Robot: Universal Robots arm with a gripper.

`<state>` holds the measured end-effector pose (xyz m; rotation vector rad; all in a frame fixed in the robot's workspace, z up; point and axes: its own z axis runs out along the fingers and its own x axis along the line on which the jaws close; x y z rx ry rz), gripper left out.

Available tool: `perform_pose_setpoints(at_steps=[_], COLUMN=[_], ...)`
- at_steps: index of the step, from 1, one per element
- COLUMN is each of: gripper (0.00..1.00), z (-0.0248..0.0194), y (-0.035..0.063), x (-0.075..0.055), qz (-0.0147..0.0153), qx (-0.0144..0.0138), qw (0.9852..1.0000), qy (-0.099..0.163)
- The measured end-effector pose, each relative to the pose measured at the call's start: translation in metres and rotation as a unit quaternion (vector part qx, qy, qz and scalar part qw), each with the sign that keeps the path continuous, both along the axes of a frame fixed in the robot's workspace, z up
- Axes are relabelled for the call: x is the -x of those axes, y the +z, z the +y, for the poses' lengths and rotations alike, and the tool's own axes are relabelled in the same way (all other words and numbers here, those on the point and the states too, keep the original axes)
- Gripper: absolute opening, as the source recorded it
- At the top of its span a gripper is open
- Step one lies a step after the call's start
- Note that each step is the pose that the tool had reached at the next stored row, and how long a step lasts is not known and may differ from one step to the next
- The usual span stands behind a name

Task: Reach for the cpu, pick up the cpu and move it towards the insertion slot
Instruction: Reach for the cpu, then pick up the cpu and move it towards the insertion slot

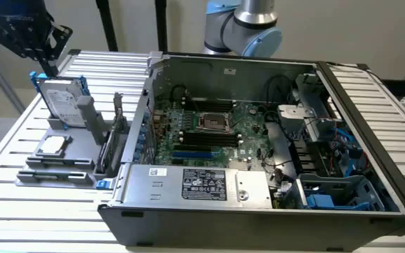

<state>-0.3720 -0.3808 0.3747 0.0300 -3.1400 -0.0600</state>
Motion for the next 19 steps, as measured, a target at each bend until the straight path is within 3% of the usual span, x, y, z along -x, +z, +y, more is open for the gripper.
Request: perform_pose_setpoints(at_steps=[13, 19], gripper=[0.11, 0.11], z=[-0.0006, -0.0076], y=[-0.0003, -0.0041], x=[0.003, 0.023], qz=[-0.0003, -0.0004], qx=[0.0000, 0.0000], qw=[1.0000, 1.0000], qy=[0.000, 0.000])
